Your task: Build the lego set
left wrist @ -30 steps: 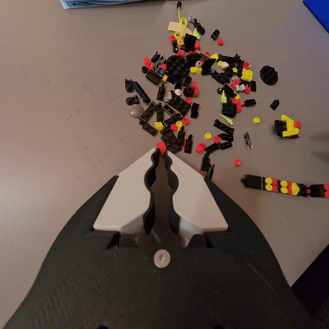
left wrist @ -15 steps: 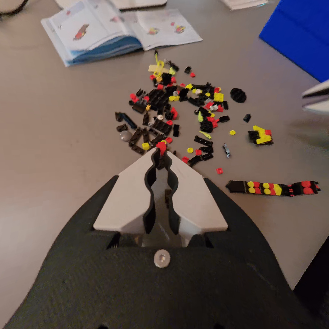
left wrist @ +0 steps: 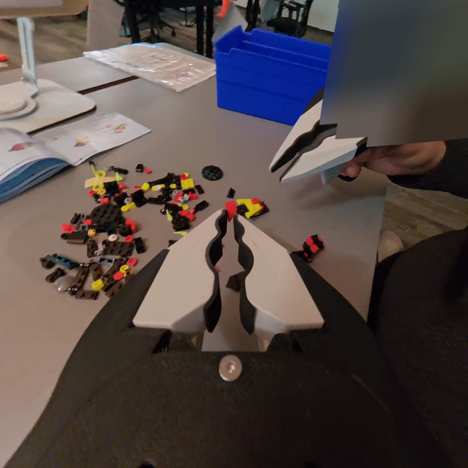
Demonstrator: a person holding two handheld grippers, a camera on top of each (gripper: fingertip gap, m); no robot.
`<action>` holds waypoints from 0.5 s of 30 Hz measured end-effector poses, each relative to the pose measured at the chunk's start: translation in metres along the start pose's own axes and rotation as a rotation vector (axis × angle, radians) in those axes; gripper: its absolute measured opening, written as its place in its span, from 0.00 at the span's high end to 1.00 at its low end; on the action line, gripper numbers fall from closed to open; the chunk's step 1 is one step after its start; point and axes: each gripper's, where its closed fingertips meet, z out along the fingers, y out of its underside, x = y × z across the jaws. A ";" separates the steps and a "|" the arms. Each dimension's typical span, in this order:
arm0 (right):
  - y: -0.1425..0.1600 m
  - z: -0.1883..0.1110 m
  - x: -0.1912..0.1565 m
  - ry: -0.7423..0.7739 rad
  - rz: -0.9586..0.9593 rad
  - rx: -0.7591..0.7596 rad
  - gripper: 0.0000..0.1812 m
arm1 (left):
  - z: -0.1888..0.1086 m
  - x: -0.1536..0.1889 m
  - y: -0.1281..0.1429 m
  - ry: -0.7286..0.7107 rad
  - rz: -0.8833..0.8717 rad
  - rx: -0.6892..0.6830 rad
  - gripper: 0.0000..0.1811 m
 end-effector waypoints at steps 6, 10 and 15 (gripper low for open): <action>-0.008 0.009 -0.030 -0.173 0.136 0.054 0.91 | 0.003 0.022 -0.003 0.057 0.080 0.023 0.99; -0.005 0.011 -0.029 -0.221 0.282 0.055 0.87 | 0.005 0.034 -0.004 0.090 0.115 0.031 0.99; -0.006 0.011 -0.029 -0.282 0.426 0.073 0.84 | 0.009 0.037 0.002 0.082 0.138 0.003 0.99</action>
